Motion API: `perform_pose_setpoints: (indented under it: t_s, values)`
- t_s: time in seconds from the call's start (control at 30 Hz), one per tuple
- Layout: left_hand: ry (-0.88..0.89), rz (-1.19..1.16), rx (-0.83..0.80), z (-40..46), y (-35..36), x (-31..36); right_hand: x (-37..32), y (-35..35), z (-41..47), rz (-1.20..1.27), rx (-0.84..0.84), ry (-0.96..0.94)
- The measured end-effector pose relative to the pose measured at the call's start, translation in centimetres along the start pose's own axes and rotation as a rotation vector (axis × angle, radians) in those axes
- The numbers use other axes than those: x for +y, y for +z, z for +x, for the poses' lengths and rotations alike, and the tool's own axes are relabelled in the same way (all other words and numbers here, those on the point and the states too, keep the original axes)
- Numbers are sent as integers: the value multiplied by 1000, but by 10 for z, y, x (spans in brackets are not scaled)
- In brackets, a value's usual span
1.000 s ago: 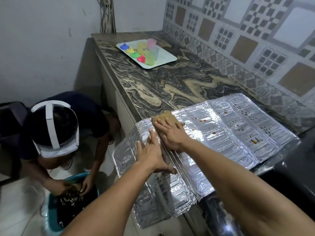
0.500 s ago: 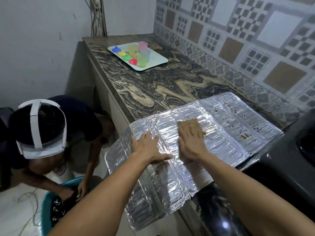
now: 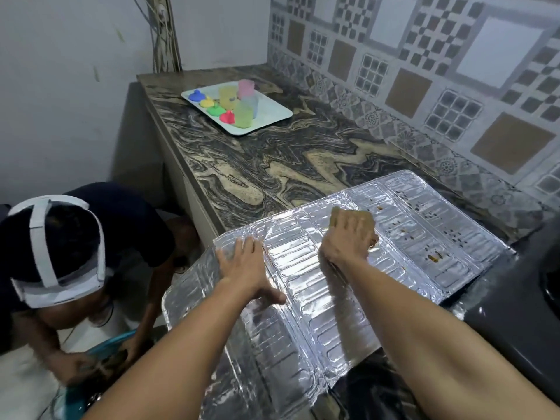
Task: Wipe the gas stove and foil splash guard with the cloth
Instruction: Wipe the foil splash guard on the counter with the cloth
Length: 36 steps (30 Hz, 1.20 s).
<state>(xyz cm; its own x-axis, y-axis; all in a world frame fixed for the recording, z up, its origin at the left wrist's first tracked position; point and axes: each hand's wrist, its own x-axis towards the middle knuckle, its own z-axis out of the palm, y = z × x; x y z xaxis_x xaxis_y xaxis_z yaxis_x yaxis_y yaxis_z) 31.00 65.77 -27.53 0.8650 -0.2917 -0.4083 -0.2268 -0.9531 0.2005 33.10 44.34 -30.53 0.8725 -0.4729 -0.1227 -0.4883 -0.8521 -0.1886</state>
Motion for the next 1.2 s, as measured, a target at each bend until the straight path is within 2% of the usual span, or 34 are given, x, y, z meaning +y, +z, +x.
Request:
perform_pose_setpoints:
  t_s: [0.07, 0.2, 0.37, 0.53, 0.6, 0.77, 0.83, 0.9, 1.07, 1.13, 1.2]
  values:
    - [-2, 10, -31, 4, 0, -1, -11, 3, -3, -41, 16, -88]
    - [-23, 13, -64, 6, -2, 2, -37, 20, -20, -50, 12, -431]
    - [-48, 16, -72, 6, -3, 4, -44, 21, -18, -90, -52, -611]
    - [-82, 54, -88, 9, -5, 8, -39, 16, -37, -3, -109, -839]
    - [-86, 57, -98, 10, -4, 7, -37, 20, -35, -27, -98, -818]
    - [-65, 66, -92, 8, -5, 3, -28, 18, -11, -22, -53, -544]
    - [-66, 74, -98, 8, -7, 3, -30, 17, -6, -23, -56, -496]
    - [-79, 66, -101, 8, -8, 4, -34, 15, -9, -37, -62, -515]
    - [-93, 30, -97, 6, -7, 5, -33, 17, -27, -52, -103, -734]
    - [-96, 27, -103, 6, -8, 4, -29, 17, -18, -48, -71, -703]
    - [-97, 19, -111, 5, -9, 5, -24, 14, -9, -16, -44, -570]
